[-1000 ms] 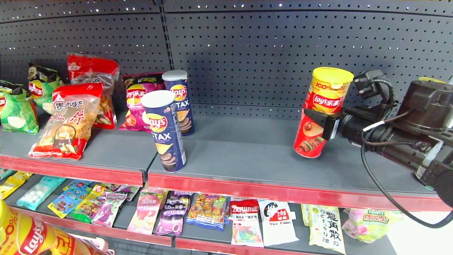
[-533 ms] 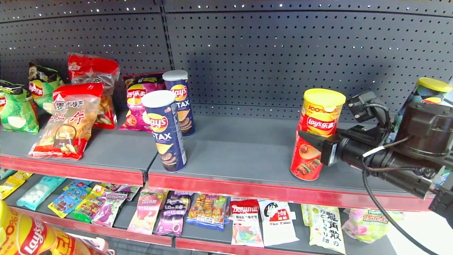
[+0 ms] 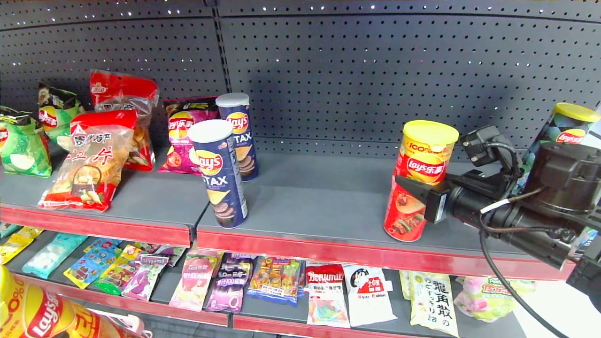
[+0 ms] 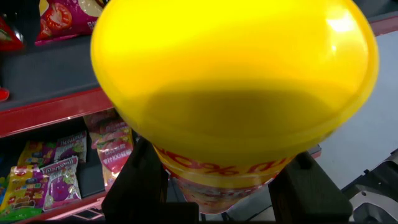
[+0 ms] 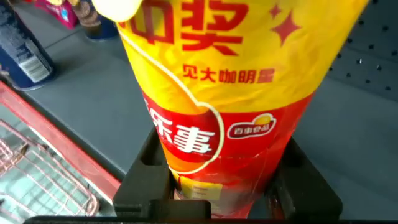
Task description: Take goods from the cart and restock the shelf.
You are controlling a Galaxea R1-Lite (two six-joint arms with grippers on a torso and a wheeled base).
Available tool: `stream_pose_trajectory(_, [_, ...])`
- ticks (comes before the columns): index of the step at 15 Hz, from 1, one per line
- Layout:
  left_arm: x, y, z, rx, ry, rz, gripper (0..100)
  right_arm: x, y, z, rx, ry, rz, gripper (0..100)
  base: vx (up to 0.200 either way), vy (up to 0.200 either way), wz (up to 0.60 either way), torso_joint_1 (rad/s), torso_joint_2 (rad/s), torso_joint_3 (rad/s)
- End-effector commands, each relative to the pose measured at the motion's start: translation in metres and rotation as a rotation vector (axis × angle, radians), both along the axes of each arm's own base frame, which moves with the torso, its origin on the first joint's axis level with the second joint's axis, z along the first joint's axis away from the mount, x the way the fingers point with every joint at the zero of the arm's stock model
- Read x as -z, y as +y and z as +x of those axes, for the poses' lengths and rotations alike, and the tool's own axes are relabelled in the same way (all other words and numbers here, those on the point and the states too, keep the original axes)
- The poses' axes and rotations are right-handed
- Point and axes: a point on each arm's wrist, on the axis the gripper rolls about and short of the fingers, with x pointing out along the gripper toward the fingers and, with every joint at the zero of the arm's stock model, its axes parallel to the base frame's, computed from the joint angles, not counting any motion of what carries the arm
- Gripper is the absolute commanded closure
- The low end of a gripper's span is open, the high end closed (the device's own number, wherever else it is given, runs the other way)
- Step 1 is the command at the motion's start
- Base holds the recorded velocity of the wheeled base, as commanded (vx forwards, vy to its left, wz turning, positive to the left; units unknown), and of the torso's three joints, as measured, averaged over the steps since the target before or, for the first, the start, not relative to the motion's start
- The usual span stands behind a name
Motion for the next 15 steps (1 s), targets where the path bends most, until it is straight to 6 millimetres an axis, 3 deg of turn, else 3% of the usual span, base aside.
stream_pose_trajectory(1, [0.0,0.0,0.0,0.0,0.0,0.0,100,0.006,0.001,0.002,-0.003,0.019,-0.008,100,0.0,0.0,0.0,0.0,0.0,0.0])
stream_pose_trajectory(15, [0.001,0.0,0.0,0.001,0.0,0.0,100,0.015,0.001,-0.01,-0.041,0.046,-0.025,100,0.0,0.0,0.0,0.0,0.0,0.0])
